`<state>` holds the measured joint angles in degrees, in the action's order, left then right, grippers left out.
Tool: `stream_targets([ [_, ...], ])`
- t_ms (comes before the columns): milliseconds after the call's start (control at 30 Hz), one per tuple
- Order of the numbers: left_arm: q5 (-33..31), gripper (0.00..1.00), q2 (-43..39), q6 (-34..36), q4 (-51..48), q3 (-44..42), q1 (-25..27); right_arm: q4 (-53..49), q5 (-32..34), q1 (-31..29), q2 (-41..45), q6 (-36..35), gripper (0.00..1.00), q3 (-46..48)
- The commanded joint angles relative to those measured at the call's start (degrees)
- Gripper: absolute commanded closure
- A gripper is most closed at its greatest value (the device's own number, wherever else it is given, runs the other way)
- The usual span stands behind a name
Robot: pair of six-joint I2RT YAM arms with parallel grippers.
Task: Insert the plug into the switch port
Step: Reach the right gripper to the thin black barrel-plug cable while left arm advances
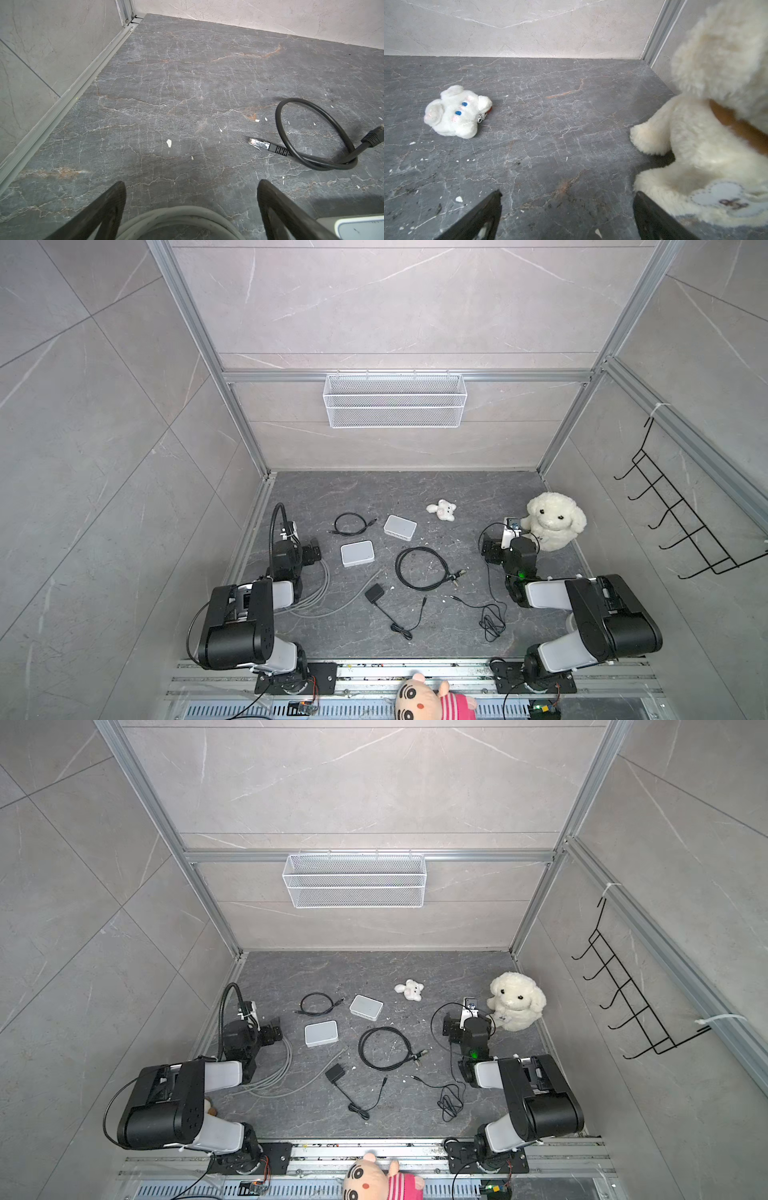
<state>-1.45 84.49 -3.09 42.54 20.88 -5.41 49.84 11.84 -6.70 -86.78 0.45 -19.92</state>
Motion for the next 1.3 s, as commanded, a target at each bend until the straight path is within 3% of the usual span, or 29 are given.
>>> stream_targets([
  [0,-0.65,0.0,0.35,0.5,3.07,0.76,0.09,1.11,0.74,-0.16,0.21,1.14,0.01,-0.12],
  [767,-0.97,0.0,0.5,0.73,2.81,0.93,0.49,1.31,-0.23,-0.07,0.12,1.14,0.01,-0.11],
  [833,-0.79,0.0,0.41,0.59,2.85,0.83,0.5,-0.25,-0.95,-0.15,1.02,0.46,0.0,-1.18],
  [900,-1.02,0.0,0.09,0.69,3.88,0.65,0.53,-13.58,-1.64,-0.16,6.24,0.12,0.0,-5.7],
  [1033,-5.44,0.0,-7.63,-1.21,-23.11,12.3,0.58,-30.02,-8.21,-1.06,15.14,-0.13,0.06,-10.42],
  [1100,-4.86,0.0,-9.13,-0.56,-32.11,17.43,0.53,-38.23,-11.79,-3.41,18.76,0.85,0.1,-12.66],
  [1267,-2.81,0.0,-12.78,-6.81,-49.33,25.95,2.22,-60.38,-19.46,-13.75,23.85,3.37,0.17,-17.68],
])
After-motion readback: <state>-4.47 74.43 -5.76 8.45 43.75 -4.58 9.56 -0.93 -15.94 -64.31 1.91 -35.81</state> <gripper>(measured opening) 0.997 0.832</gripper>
